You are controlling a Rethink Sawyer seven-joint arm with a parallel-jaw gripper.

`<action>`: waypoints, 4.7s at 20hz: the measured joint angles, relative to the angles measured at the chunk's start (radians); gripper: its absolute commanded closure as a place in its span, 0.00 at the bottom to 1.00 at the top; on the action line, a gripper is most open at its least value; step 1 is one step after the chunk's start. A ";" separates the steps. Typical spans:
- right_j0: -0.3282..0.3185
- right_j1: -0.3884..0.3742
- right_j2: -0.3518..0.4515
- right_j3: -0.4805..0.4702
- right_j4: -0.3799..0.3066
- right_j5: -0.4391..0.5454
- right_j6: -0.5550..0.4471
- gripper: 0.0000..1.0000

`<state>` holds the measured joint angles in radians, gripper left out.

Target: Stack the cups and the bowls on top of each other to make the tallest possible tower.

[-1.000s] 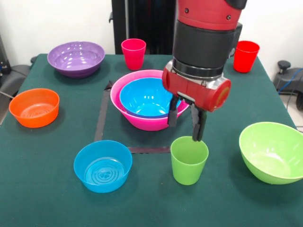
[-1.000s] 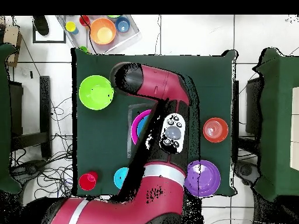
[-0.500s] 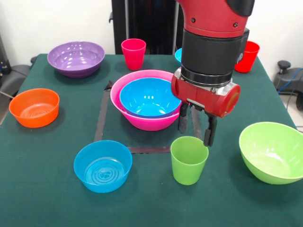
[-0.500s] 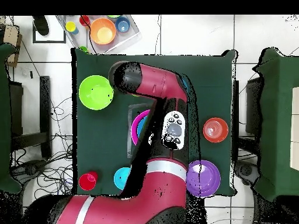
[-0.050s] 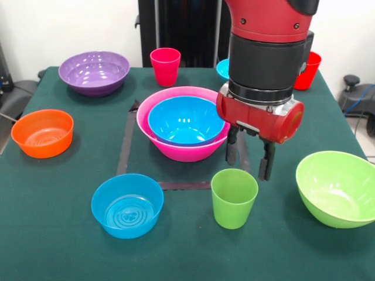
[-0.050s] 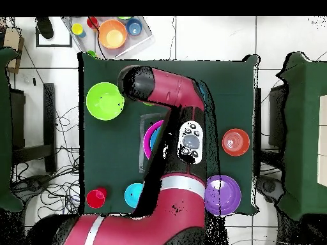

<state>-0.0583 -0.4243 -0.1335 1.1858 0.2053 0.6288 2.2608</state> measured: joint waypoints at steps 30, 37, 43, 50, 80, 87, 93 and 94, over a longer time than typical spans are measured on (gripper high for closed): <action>-0.346 -0.131 0.232 0.148 -0.211 -0.045 -0.055 0.00; -0.353 -0.075 0.302 0.140 -0.287 -0.104 -0.055 0.00; -0.353 -0.029 0.354 0.128 -0.326 -0.104 -0.055 0.00; -0.364 0.025 0.418 0.093 -0.367 -0.104 -0.055 0.00; -0.382 0.198 0.487 -0.403 -0.450 0.297 -0.055 0.00; -0.393 0.146 0.487 -0.356 -0.450 0.295 -0.055 0.00; -0.424 0.085 0.486 -0.249 -0.453 0.269 -0.055 0.00; -0.428 0.078 0.486 -0.234 -0.453 0.264 -0.055 0.00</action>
<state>-0.4863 -0.3460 0.3529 0.9519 -0.2476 0.8931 2.2053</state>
